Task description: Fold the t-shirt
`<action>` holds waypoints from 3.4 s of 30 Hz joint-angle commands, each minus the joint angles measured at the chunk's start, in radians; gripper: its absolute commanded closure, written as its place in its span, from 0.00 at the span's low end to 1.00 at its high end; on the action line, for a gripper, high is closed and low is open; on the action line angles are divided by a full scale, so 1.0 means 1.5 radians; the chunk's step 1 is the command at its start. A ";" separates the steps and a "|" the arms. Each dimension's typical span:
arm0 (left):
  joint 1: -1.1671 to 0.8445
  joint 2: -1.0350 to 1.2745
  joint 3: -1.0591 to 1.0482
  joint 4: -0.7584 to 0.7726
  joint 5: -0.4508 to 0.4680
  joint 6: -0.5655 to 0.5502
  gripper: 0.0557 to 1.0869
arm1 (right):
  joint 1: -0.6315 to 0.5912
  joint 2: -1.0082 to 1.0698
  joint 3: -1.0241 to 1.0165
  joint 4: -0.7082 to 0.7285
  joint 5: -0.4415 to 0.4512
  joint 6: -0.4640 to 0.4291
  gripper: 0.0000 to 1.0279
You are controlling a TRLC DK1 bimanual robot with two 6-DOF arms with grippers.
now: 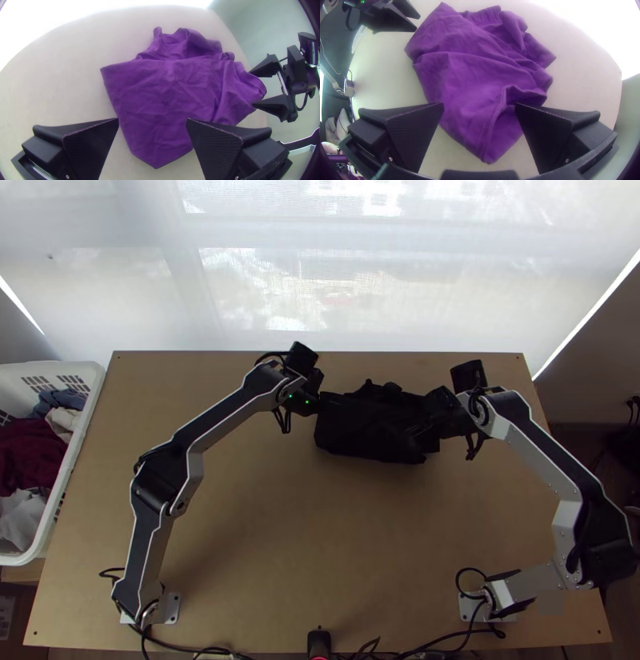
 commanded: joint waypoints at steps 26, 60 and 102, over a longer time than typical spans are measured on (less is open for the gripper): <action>0.062 -0.119 0.015 -0.100 -0.001 0.025 0.05 | 0.230 0.226 0.148 0.091 0.069 0.071 0.04; 0.347 -0.708 -0.541 -0.088 -0.002 0.058 0.05 | -0.198 0.337 0.203 0.098 0.078 0.071 0.04; 0.495 -1.024 -0.755 0.063 -0.103 0.098 0.05 | -0.257 -0.034 0.223 0.019 -0.010 0.121 0.05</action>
